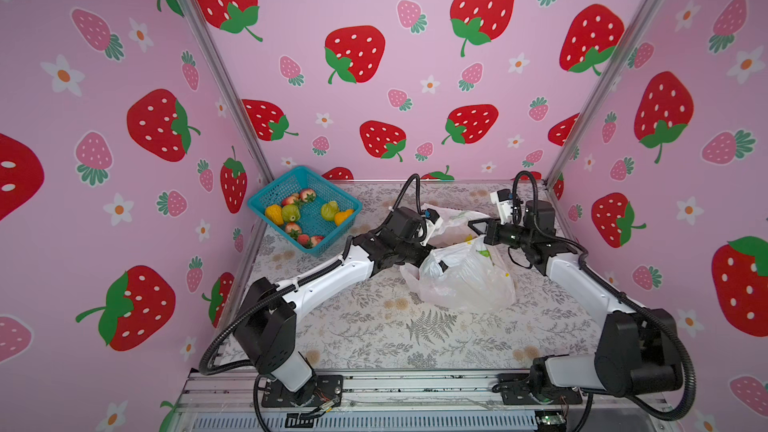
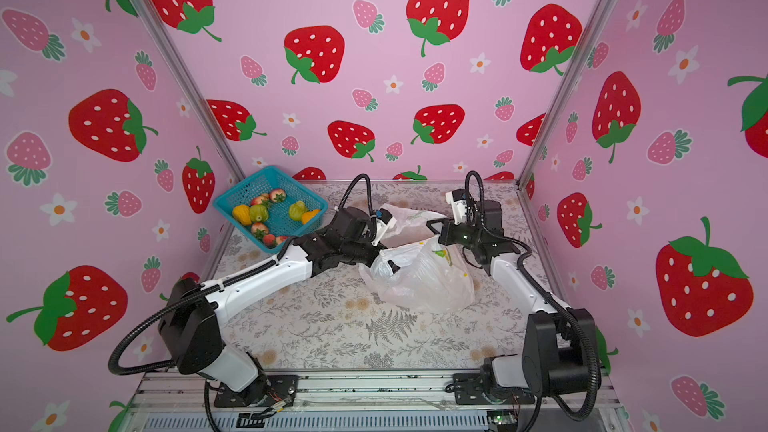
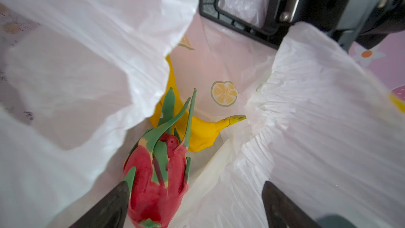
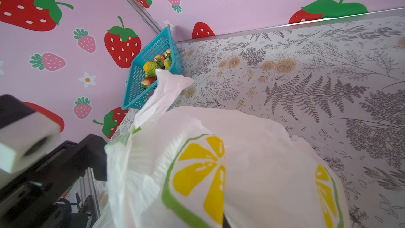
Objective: Place the fake fruits into the plastic bag and tie a complex knot
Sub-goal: 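Open the left gripper and lift it out of the bag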
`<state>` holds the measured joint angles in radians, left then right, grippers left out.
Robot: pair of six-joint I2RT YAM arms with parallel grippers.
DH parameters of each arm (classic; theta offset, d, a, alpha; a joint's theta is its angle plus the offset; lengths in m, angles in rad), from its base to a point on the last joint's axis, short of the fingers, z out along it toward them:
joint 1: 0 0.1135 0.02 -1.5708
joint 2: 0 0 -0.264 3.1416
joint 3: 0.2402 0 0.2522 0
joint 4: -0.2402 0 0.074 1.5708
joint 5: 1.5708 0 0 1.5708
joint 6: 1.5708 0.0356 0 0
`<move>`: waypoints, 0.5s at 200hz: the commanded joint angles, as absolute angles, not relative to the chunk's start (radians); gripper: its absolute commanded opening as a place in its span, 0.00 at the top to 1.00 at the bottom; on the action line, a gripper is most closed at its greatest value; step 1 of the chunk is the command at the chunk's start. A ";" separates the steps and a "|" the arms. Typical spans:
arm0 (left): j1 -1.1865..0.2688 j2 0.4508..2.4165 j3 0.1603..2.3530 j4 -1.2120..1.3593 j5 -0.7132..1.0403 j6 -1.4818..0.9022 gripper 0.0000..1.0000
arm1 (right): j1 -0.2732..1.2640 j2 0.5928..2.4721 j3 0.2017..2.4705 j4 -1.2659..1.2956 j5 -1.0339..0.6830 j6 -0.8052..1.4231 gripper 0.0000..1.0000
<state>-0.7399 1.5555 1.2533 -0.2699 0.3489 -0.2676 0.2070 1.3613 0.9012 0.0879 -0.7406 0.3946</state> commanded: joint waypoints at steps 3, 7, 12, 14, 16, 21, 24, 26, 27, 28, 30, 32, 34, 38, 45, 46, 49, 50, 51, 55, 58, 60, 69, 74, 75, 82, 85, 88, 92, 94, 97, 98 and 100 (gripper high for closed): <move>-0.701 1.417 1.173 -0.257 0.301 -0.267 0.06 | 0.196 1.329 0.893 0.077 -0.731 0.371 0.92; -0.693 1.395 1.154 -0.250 0.293 -0.274 0.06 | 0.196 1.330 0.893 0.077 -0.730 0.371 0.92; -0.684 1.371 1.134 -0.245 0.274 -0.287 0.06 | 0.196 1.334 0.891 0.078 -0.731 0.371 0.91; -0.680 1.364 1.124 -0.244 0.265 -0.293 0.06 | 0.197 1.334 0.891 0.077 -0.731 0.371 0.91; -0.677 1.354 1.117 -0.245 0.255 -0.300 0.06 | 0.196 1.335 0.891 0.077 -0.730 0.371 0.91; -0.670 1.335 1.097 -0.246 0.226 -0.316 0.06 | 0.196 1.339 0.890 0.078 -0.730 0.371 0.92; -0.664 1.324 1.085 -0.247 0.207 -0.328 0.06 | 0.197 1.340 0.889 0.078 -0.731 0.371 0.92; -0.660 1.319 1.078 -0.250 0.197 -0.336 0.06 | 0.196 1.341 0.888 0.080 -0.732 0.371 0.91; -0.658 1.315 1.074 -0.251 0.192 -0.340 0.06 | 0.196 1.341 0.888 0.080 -0.732 0.371 0.91; -0.657 1.313 1.070 -0.253 0.184 -0.345 0.06 | 0.197 1.341 0.888 0.080 -0.732 0.371 0.91; -0.653 1.308 1.063 -0.256 0.172 -0.355 0.06 | 0.197 1.343 0.887 0.080 -0.732 0.371 0.92; -0.650 1.304 1.057 -0.260 0.161 -0.365 0.06 | 0.197 1.344 0.887 0.081 -0.732 0.371 0.91; -0.645 1.301 1.052 -0.264 0.153 -0.375 0.06 | 0.197 1.344 0.887 0.082 -0.734 0.371 0.91; -0.636 1.297 1.043 -0.275 0.145 -0.395 0.06 | 0.196 1.345 0.886 0.083 -0.732 0.373 0.91; -0.621 1.298 1.031 -0.292 0.144 -0.433 0.06 | 0.197 1.347 0.885 0.085 -0.733 0.373 0.91; -0.618 1.299 1.030 -0.293 0.144 -0.438 0.06 | 0.197 1.347 0.885 0.086 -0.734 0.374 0.91; -0.612 1.302 1.026 -0.296 0.143 -0.453 0.06 | 0.196 1.347 0.884 0.087 -0.732 0.374 0.91; -0.610 1.304 1.024 -0.296 0.144 -0.458 0.06 | 0.196 1.347 0.884 0.087 -0.732 0.374 0.91; -0.608 1.305 1.021 -0.296 0.147 -0.462 0.06 | 0.196 1.348 0.885 0.088 -0.732 0.374 0.91; -0.600 1.314 1.018 -0.295 0.161 -0.478 0.06 | 0.196 1.348 0.885 0.090 -0.733 0.375 0.91; -0.595 1.322 1.016 -0.293 0.173 -0.490 0.06 | 0.197 1.348 0.885 0.092 -0.733 0.377 0.91; -0.594 1.328 1.016 -0.292 0.180 -0.498 0.06 | 0.197 1.349 0.885 0.093 -0.732 0.377 0.91; -0.591 1.357 1.017 -0.281 0.218 -0.525 0.07 | 0.196 1.352 0.888 0.095 -0.732 0.380 0.92; -0.591 1.376 1.018 -0.271 0.245 -0.534 0.07 | 0.196 1.354 0.890 0.095 -0.734 0.380 0.91; -0.591 1.380 1.019 -0.269 0.249 -0.536 0.08 | 0.196 1.353 0.890 0.094 -0.733 0.381 0.91; -0.592 1.407 1.024 -0.255 0.282 -0.556 0.10 | 0.197 1.353 0.893 0.093 -0.734 0.380 0.91; -0.594 1.420 1.026 -0.249 0.296 -0.563 0.12 | 0.197 1.353 0.894 0.091 -0.733 0.381 0.91; -0.595 1.430 1.029 -0.243 0.310 -0.568 0.13 | 0.196 1.353 0.895 0.091 -0.733 0.381 0.91; -0.597 1.445 1.033 -0.234 0.323 -0.575 0.16 | 0.196 1.351 0.896 0.089 -0.731 0.380 0.91; -0.599 1.452 1.034 -0.230 0.330 -0.578 0.17 | 0.196 1.349 0.897 0.088 -0.731 0.379 0.91; -0.601 1.463 1.036 -0.228 0.336 -0.581 0.19 | 0.197 1.348 0.897 0.086 -0.730 0.378 0.91; -0.602 1.465 1.037 -0.227 0.338 -0.581 0.20 | 0.197 1.347 0.897 0.085 -0.730 0.378 0.91; -0.604 1.471 1.039 -0.226 0.341 -0.584 0.21 | 0.196 1.347 0.898 0.084 -0.729 0.377 0.92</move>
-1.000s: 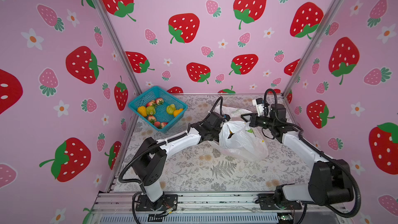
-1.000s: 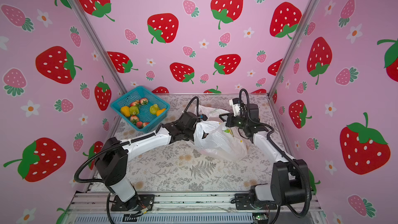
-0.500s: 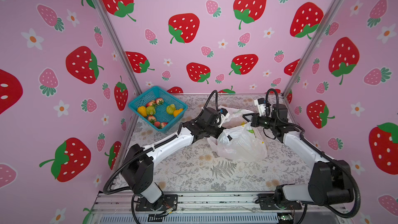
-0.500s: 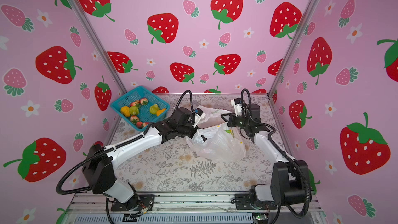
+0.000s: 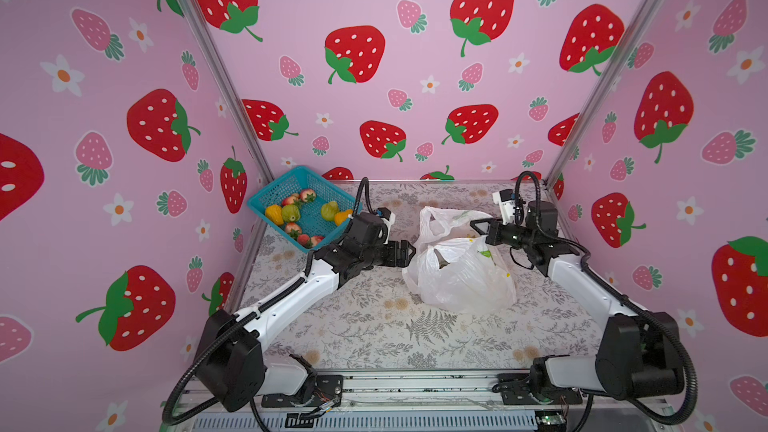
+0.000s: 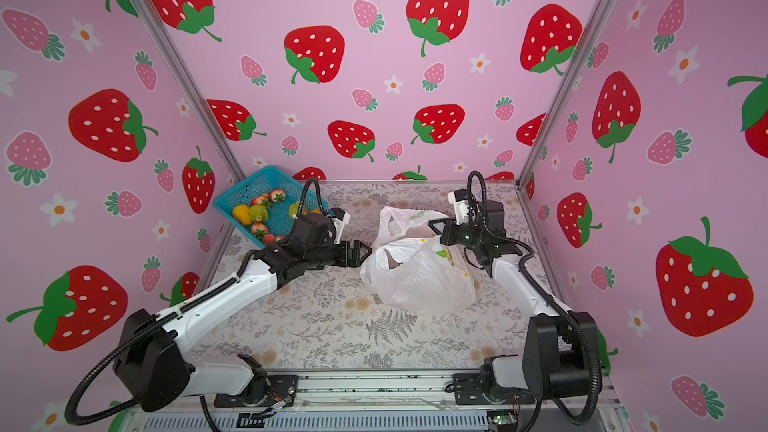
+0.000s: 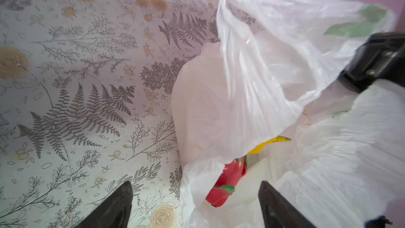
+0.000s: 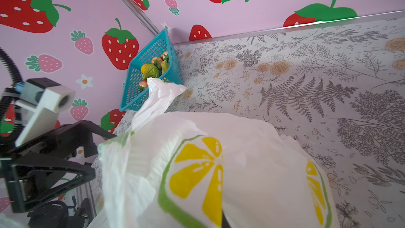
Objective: Place the fake fruits into the plastic bag and tie a complex knot
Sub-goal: 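Open the left gripper and lift it out of the bag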
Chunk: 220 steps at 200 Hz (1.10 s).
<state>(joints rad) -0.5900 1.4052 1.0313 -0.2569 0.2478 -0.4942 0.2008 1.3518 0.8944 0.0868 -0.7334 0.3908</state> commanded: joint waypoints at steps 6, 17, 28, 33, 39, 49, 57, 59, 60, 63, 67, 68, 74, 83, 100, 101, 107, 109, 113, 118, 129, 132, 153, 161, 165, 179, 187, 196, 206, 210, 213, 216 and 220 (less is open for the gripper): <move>-0.609 1.487 1.045 -0.224 0.346 -0.584 0.26 | 0.196 1.343 0.899 0.081 -0.724 0.376 0.92; -0.621 1.511 1.051 -0.221 0.348 -0.581 0.35 | 0.196 1.338 0.903 0.078 -0.712 0.376 0.91; -0.628 1.527 1.050 -0.210 0.351 -0.580 0.44 | 0.198 1.339 0.911 0.077 -0.706 0.379 0.92; -0.631 1.535 1.048 -0.202 0.355 -0.580 0.48 | 0.197 1.338 0.916 0.078 -0.706 0.380 0.91; -0.632 1.540 1.045 -0.191 0.364 -0.581 0.55 | 0.196 1.341 0.923 0.079 -0.706 0.383 0.91; -0.632 1.542 1.040 -0.169 0.383 -0.582 0.65 | 0.197 1.346 0.940 0.078 -0.703 0.386 0.91; -0.633 1.535 1.037 -0.148 0.403 -0.585 0.74 | 0.196 1.348 0.955 0.072 -0.694 0.386 0.91; -0.633 1.532 1.037 -0.141 0.409 -0.587 0.76 | 0.196 1.348 0.959 0.069 -0.689 0.385 0.91; -0.633 1.531 1.036 -0.138 0.411 -0.587 0.77 | 0.196 1.349 0.962 0.068 -0.687 0.384 0.91; -0.634 1.523 1.036 -0.129 0.419 -0.588 0.81 | 0.196 1.351 0.970 0.062 -0.679 0.381 0.91; -0.635 1.513 1.035 -0.115 0.431 -0.591 0.85 | 0.196 1.352 0.982 0.051 -0.665 0.376 0.91; -0.636 1.511 1.035 -0.112 0.434 -0.592 0.86 | 0.197 1.353 0.985 0.048 -0.661 0.374 0.91; -0.640 1.493 1.034 -0.089 0.449 -0.594 0.91 | 0.196 1.355 1.006 0.024 -0.642 0.361 0.92; -0.650 1.459 1.034 -0.055 0.468 -0.598 0.93 | 0.197 1.361 1.042 -0.014 -0.597 0.341 0.91; -0.676 1.408 1.042 0.019 0.509 -0.611 1.00 | 0.199 1.372 1.115 -0.094 -0.523 0.296 0.91; -0.678 1.407 1.042 0.026 0.513 -0.612 1.00 | 0.198 1.373 1.120 -0.098 -0.518 0.293 0.91; -0.688 1.396 1.048 0.057 0.534 -0.623 1.00 | 0.199 1.377 1.143 -0.121 -0.493 0.279 0.91; -0.692 1.394 1.050 0.068 0.540 -0.627 1.00 | 0.199 1.377 1.150 -0.128 -0.487 0.274 0.91; -0.698 1.390 1.055 0.088 0.555 -0.635 1.00 | 0.199 1.378 1.163 -0.141 -0.476 0.266 0.91; -0.707 1.387 1.060 0.111 0.569 -0.645 1.00 | 0.201 1.381 1.178 -0.155 -0.463 0.254 0.91; -0.729 1.389 1.074 0.155 0.596 -0.666 1.00 | 0.202 1.383 1.206 -0.181 -0.441 0.233 0.91; -0.732 1.390 1.077 0.164 0.605 -0.672 1.00 | 0.202 1.384 1.213 -0.188 -0.437 0.230 0.91; -0.742 1.399 1.074 0.226 0.621 -0.712 1.00 | 0.202 1.390 1.241 -0.219 -0.422 0.205 0.91; -0.742 1.400 1.063 0.236 0.605 -0.716 1.00 | 0.202 1.390 1.241 -0.223 -0.426 0.199 0.91; -0.742 1.401 1.058 0.236 0.594 -0.715 1.00 | 0.202 1.391 1.241 -0.224 -0.429 0.197 0.91; -0.739 1.405 1.042 0.208 0.546 -0.701 1.00 | 0.203 1.396 1.238 -0.230 -0.448 0.188 0.91; -0.736 1.409 1.035 0.185 0.517 -0.697 1.00 | 0.202 1.400 1.236 -0.237 -0.458 0.183 0.91; -0.732 1.414 1.025 0.167 0.485 -0.700 1.00 | 0.203 1.404 1.233 -0.244 -0.470 0.177 0.91; -0.722 1.418 1.014 0.156 0.460 -0.709 1.00 | 0.204 1.404 1.225 -0.246 -0.476 0.175 0.91; -0.718 1.420 1.008 0.152 0.448 -0.714 1.00 | 0.204 1.404 1.222 -0.245 -0.479 0.175 0.91; -0.715 1.420 1.003 0.151 0.441 -0.719 0.99 | 0.204 1.404 1.217 -0.244 -0.480 0.176 0.91; -0.713 1.420 0.998 0.148 0.434 -0.722 0.99 | 0.204 1.403 1.213 -0.242 -0.480 0.176 0.91; -0.707 1.419 0.993 0.146 0.425 -0.725 0.99 | 0.205 1.402 1.207 -0.240 -0.483 0.179 0.91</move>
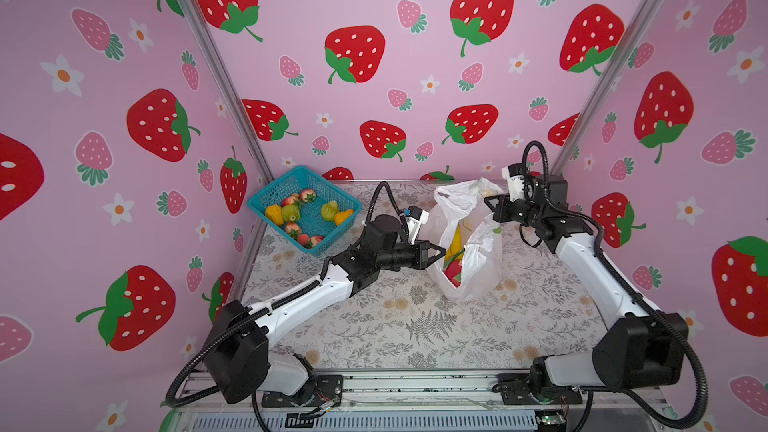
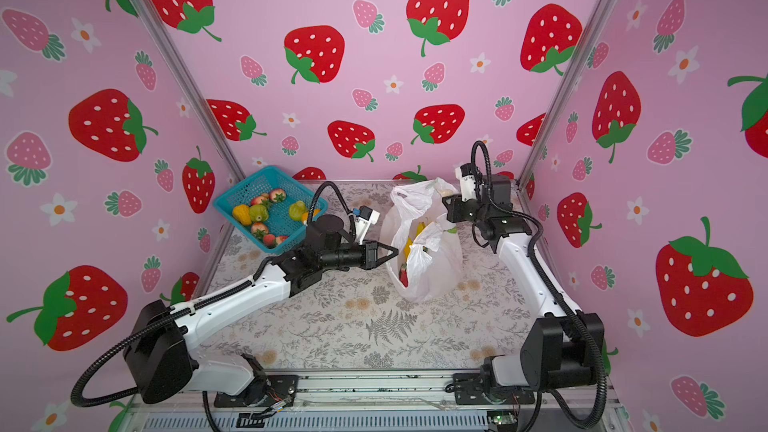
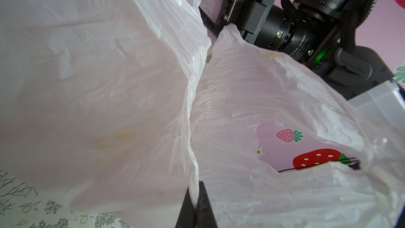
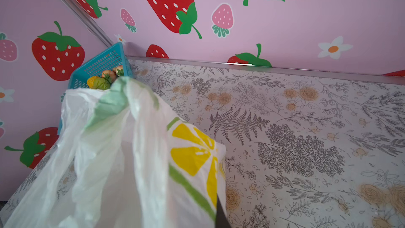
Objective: Place the fake fruits into the plastic bag and tie a complex knot
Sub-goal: 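Open the left gripper and lift it out of the bag, then move the left gripper to the teal basket and grasp the green pear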
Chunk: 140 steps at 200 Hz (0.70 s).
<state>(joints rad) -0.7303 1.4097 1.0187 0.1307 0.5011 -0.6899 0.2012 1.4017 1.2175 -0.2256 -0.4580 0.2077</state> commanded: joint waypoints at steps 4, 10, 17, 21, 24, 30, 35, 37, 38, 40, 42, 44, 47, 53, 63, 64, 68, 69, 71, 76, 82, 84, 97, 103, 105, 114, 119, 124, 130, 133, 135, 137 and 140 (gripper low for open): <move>-0.702 1.418 0.985 0.146 0.416 -0.728 0.98 | 0.206 1.399 1.201 -0.235 -0.486 0.182 0.91; -0.696 1.416 0.976 0.143 0.403 -0.730 0.97 | 0.206 1.396 1.190 -0.228 -0.491 0.185 0.90; -0.688 1.413 0.968 0.135 0.389 -0.730 0.96 | 0.207 1.393 1.179 -0.220 -0.500 0.189 0.90; -0.682 1.411 0.963 0.130 0.380 -0.726 0.90 | 0.207 1.392 1.173 -0.212 -0.506 0.194 0.90; -0.678 1.410 0.961 0.126 0.374 -0.724 0.88 | 0.207 1.390 1.168 -0.208 -0.511 0.197 0.90; -0.669 1.406 0.955 0.117 0.368 -0.717 0.82 | 0.208 1.389 1.157 -0.197 -0.524 0.204 0.90; -0.661 1.403 0.952 0.107 0.365 -0.706 0.76 | 0.209 1.389 1.149 -0.186 -0.535 0.210 0.90; -0.658 1.401 0.952 0.102 0.364 -0.701 0.74 | 0.209 1.390 1.145 -0.182 -0.539 0.213 0.90; -0.657 1.401 0.952 0.099 0.363 -0.700 0.73 | 0.209 1.389 1.144 -0.179 -0.541 0.215 0.90; -0.653 1.399 0.951 0.093 0.362 -0.695 0.71 | 0.209 1.389 1.141 -0.174 -0.546 0.218 0.90; -0.649 1.397 0.950 0.087 0.361 -0.691 0.70 | 0.210 1.388 1.137 -0.170 -0.551 0.221 0.90; -0.646 1.394 0.951 0.081 0.360 -0.686 0.69 | 0.210 1.388 1.133 -0.165 -0.557 0.224 0.90; -0.641 1.391 0.950 0.071 0.356 -0.681 0.66 | 0.211 1.387 1.128 -0.157 -0.564 0.230 0.90; -0.629 1.381 0.951 0.050 0.350 -0.665 0.63 | 0.212 1.387 1.118 -0.143 -0.577 0.239 0.90; -0.607 1.361 0.951 0.015 0.340 -0.646 0.59 | 0.215 1.385 1.102 -0.115 -0.596 0.255 0.90; -0.604 1.359 0.951 0.012 0.340 -0.644 0.58 | 0.215 1.386 1.100 -0.113 -0.597 0.257 0.90; -0.592 1.348 0.951 -0.001 0.340 -0.637 0.57 | 0.216 1.385 1.094 -0.103 -0.603 0.262 0.90; -0.590 1.345 0.951 -0.006 0.339 -0.636 0.56 | 0.217 1.385 1.093 -0.100 -0.605 0.264 0.90; -0.582 1.340 0.951 -0.012 0.339 -0.633 0.56 | 0.216 1.386 1.090 -0.096 -0.607 0.267 0.90; -0.566 1.326 0.951 -0.029 0.338 -0.626 0.54 | 0.218 1.385 1.084 -0.086 -0.614 0.272 0.90; -0.544 1.306 0.950 -0.052 0.334 -0.618 0.52 | 0.220 1.385 1.079 -0.074 -0.623 0.279 0.90; -0.536 1.301 0.952 -0.059 0.333 -0.614 0.51 | 0.220 1.384 1.078 -0.071 -0.625 0.280 0.90; -0.478 1.256 0.958 -0.121 0.310 -0.592 0.49 | 0.224 1.387 1.071 -0.053 -0.634 0.288 0.90; -0.444 1.238 0.964 -0.148 0.300 -0.582 0.47 | 0.226 1.389 1.067 -0.047 -0.635 0.291 0.90; -0.433 1.231 0.966 -0.157 0.296 -0.577 0.47 | 0.227 1.390 1.066 -0.044 -0.637 0.291 0.90; -0.381 1.208 0.976 -0.198 0.271 -0.560 0.42 | 0.230 1.388 1.060 -0.035 -0.640 0.293 0.90; -0.351 1.198 0.985 -0.225 0.253 -0.547 0.39 | 0.232 1.388 1.054 -0.028 -0.640 0.294 0.90; -0.322 1.191 0.996 -0.247 0.234 -0.531 0.36 | 0.234 1.385 1.048 -0.021 -0.640 0.296 0.90; -0.292 1.190 1.012 -0.282 0.197 -0.507 0.32 | 0.236 1.384 1.041 -0.014 -0.640 0.296 0.90; -0.276 1.193 1.024 -0.299 0.178 -0.497 0.30 | 0.237 1.382 1.037 -0.010 -0.640 0.296 0.90; -0.266 1.195 1.033 -0.314 0.165 -0.489 0.29 | 0.239 1.381 1.034 -0.007 -0.641 0.296 0.90; -0.257 1.199 1.042 -0.327 0.152 -0.482 0.29 | 0.239 1.379 1.032 -0.004 -0.639 0.296 0.90; -0.244 1.207 1.056 -0.346 0.145 -0.469 0.28 | 0.239 1.379 1.027 -0.001 -0.638 0.296 0.90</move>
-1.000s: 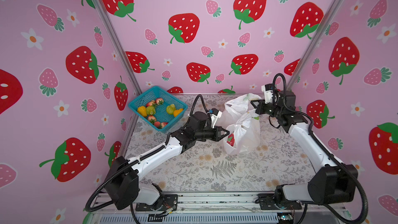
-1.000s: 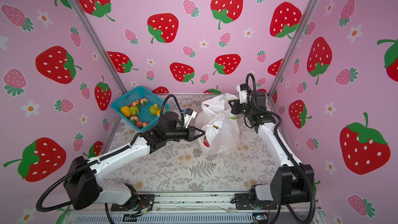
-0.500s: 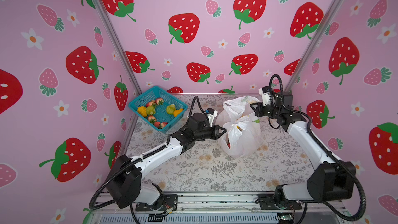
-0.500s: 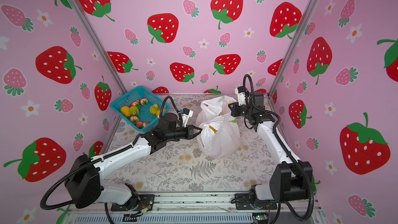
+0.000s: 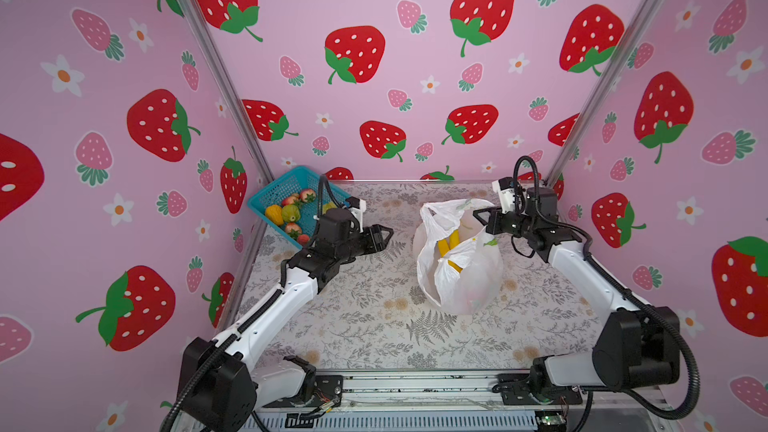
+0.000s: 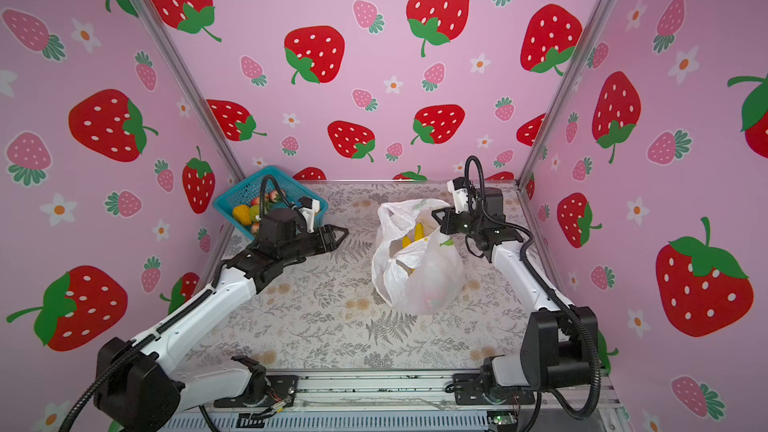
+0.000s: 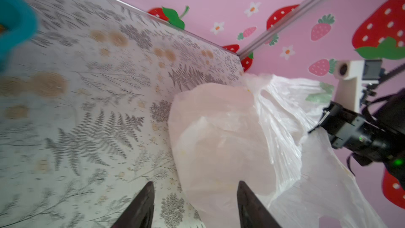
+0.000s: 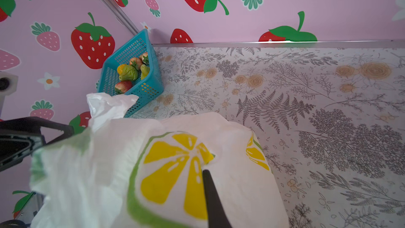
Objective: Place the fake fruits into the plastic bag and tie a complex knot
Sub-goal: 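Move the left gripper to the teal basket and grasp the green pear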
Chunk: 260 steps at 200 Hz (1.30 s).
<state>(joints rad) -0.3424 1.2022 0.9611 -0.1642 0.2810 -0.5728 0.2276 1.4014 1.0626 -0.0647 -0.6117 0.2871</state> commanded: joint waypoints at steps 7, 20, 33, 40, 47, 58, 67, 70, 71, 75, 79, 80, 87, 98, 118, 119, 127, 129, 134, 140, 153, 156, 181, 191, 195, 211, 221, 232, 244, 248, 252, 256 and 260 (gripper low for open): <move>-0.219 1.230 1.089 -0.386 0.080 -0.437 0.28 | 0.242 1.374 1.017 0.008 -0.636 0.298 0.90; -0.175 1.293 1.150 -0.440 0.012 -0.408 0.27 | 0.243 1.367 0.997 0.033 -0.638 0.305 0.90; -0.142 1.370 1.206 -0.470 -0.027 -0.401 0.27 | 0.244 1.365 0.979 0.056 -0.650 0.315 0.91; -0.135 1.416 1.236 -0.479 -0.052 -0.392 0.27 | 0.245 1.367 0.974 0.067 -0.656 0.319 0.91; -0.129 1.464 1.266 -0.487 -0.082 -0.377 0.27 | 0.245 1.368 0.971 0.071 -0.662 0.322 0.90; -0.125 1.538 1.327 -0.506 -0.143 -0.352 0.27 | 0.246 1.371 0.971 0.074 -0.676 0.322 0.91; -0.125 1.601 1.376 -0.513 -0.186 -0.328 0.27 | 0.247 1.374 0.971 0.075 -0.681 0.322 0.91; -0.125 1.623 1.393 -0.517 -0.194 -0.319 0.27 | 0.247 1.375 0.971 0.076 -0.682 0.322 0.91; -0.125 1.630 1.401 -0.519 -0.196 -0.317 0.27 | 0.247 1.375 0.971 0.076 -0.683 0.322 0.91; -0.125 1.658 1.428 -0.529 -0.211 -0.307 0.27 | 0.247 1.376 0.969 0.079 -0.684 0.325 0.91; -0.125 1.689 1.457 -0.540 -0.221 -0.298 0.27 | 0.248 1.375 0.968 0.081 -0.686 0.326 0.91; -0.125 1.696 1.463 -0.542 -0.225 -0.296 0.27 | 0.248 1.375 0.968 0.082 -0.686 0.327 0.91; -0.124 1.748 1.509 -0.555 -0.250 -0.281 0.27 | 0.247 1.374 0.964 0.085 -0.689 0.329 0.91; -0.125 1.828 1.583 -0.584 -0.272 -0.260 0.27 | 0.247 1.370 0.959 0.089 -0.692 0.329 0.91; -0.123 1.954 1.700 -0.614 -0.313 -0.219 0.27 | 0.247 1.366 0.958 0.083 -0.679 0.321 0.91; -0.123 1.959 1.706 -0.613 -0.315 -0.216 0.27 | 0.247 1.366 0.957 0.083 -0.678 0.321 0.91; -0.122 2.004 1.747 -0.621 -0.325 -0.200 0.27 | 0.247 1.365 0.959 0.080 -0.674 0.318 0.91; -0.121 2.014 1.760 -0.624 -0.326 -0.196 0.27 | 0.247 1.364 0.959 0.080 -0.673 0.318 0.91; -0.119 2.043 1.786 -0.630 -0.329 -0.187 0.27 | 0.247 1.365 0.960 0.078 -0.671 0.316 0.91; -0.116 2.075 1.820 -0.640 -0.333 -0.178 0.27 | 0.247 1.368 0.962 0.078 -0.671 0.316 0.91; -0.109 2.148 1.905 -0.671 -0.336 -0.167 0.28 | 0.247 1.372 0.965 0.075 -0.669 0.313 0.91; -0.107 2.165 1.925 -0.679 -0.336 -0.162 0.28 | 0.248 1.374 0.967 0.072 -0.667 0.313 0.91; -0.094 2.284 2.071 -0.732 -0.328 -0.144 0.31 | 0.247 1.386 0.975 0.062 -0.663 0.308 0.91; -0.087 2.322 2.117 -0.748 -0.310 -0.143 0.33 | 0.247 1.390 0.979 0.055 -0.658 0.304 0.91; -0.085 2.338 2.137 -0.756 -0.301 -0.144 0.34 | 0.247 1.391 0.981 0.052 -0.656 0.303 0.91; -0.084 2.380 2.189 -0.782 -0.288 -0.141 0.40 | 0.247 1.394 0.985 0.041 -0.645 0.295 0.91; -0.084 2.393 2.204 -0.785 -0.281 -0.138 0.44 | 0.247 1.398 0.986 0.040 -0.642 0.295 0.91; -0.084 2.400 2.211 -0.784 -0.275 -0.132 0.50 | 0.247 1.406 0.988 0.040 -0.643 0.296 0.91; -0.084 2.401 2.212 -0.783 -0.278 -0.131 0.56 | 0.247 1.415 0.993 0.037 -0.646 0.296 0.91; -0.085 2.398 2.213 -0.783 -0.276 -0.128 0.57 | 0.247 1.418 0.995 0.037 -0.646 0.296 0.91; -0.084 2.399 2.212 -0.784 -0.277 -0.127 0.59 | 0.247 1.420 0.995 0.037 -0.648 0.296 0.91; -0.084 2.397 2.213 -0.785 -0.280 -0.127 0.60 | 0.247 1.424 0.996 0.037 -0.648 0.296 0.91; -0.084 2.394 2.213 -0.787 -0.282 -0.126 0.63 | 0.248 1.425 0.996 0.039 -0.648 0.296 0.91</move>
<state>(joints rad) -0.0822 2.4027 2.1681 -0.7372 -0.2813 -0.1425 0.2424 1.4036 0.9737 0.0448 -0.6502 0.3134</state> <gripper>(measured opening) 0.413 0.092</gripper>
